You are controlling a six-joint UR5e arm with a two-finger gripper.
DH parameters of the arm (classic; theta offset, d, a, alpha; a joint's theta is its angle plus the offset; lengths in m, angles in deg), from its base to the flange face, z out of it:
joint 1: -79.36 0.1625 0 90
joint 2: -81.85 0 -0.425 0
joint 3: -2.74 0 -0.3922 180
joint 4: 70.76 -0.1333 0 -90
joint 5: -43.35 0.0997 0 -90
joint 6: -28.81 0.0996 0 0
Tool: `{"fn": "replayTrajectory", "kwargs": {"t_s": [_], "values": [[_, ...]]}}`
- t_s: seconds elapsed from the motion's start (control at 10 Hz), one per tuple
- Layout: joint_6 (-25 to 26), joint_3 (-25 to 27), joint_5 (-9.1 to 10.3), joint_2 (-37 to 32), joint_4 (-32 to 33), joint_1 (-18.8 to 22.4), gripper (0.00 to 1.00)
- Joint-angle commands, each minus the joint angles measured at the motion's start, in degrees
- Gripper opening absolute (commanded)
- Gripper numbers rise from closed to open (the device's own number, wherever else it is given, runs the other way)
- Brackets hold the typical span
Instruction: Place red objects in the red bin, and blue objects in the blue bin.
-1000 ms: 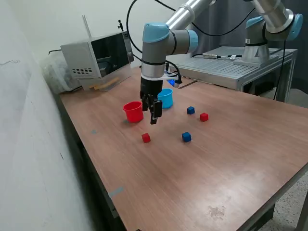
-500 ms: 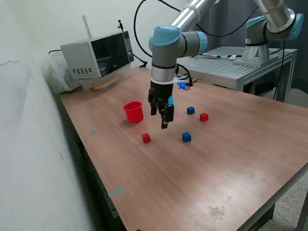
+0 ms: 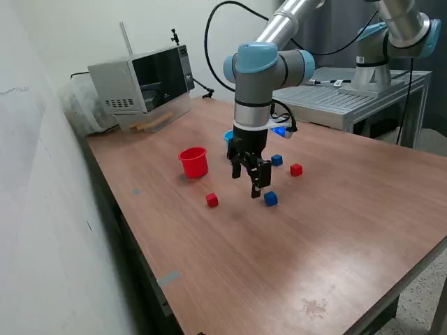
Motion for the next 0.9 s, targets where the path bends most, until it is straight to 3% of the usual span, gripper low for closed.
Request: {"fn": "replayTrajectory", "kwargs": {"t_s": [0.0,0.3,0.8], "values": [[0.0,-1.7,0.07,1.7,0.2,-0.5,1.00],[-0.5,-5.2,-1.68,4.1,0.5,-3.1,1.00],[-0.8,-5.4,-1.61,4.5,1.2,-6.3,1.00]]}}
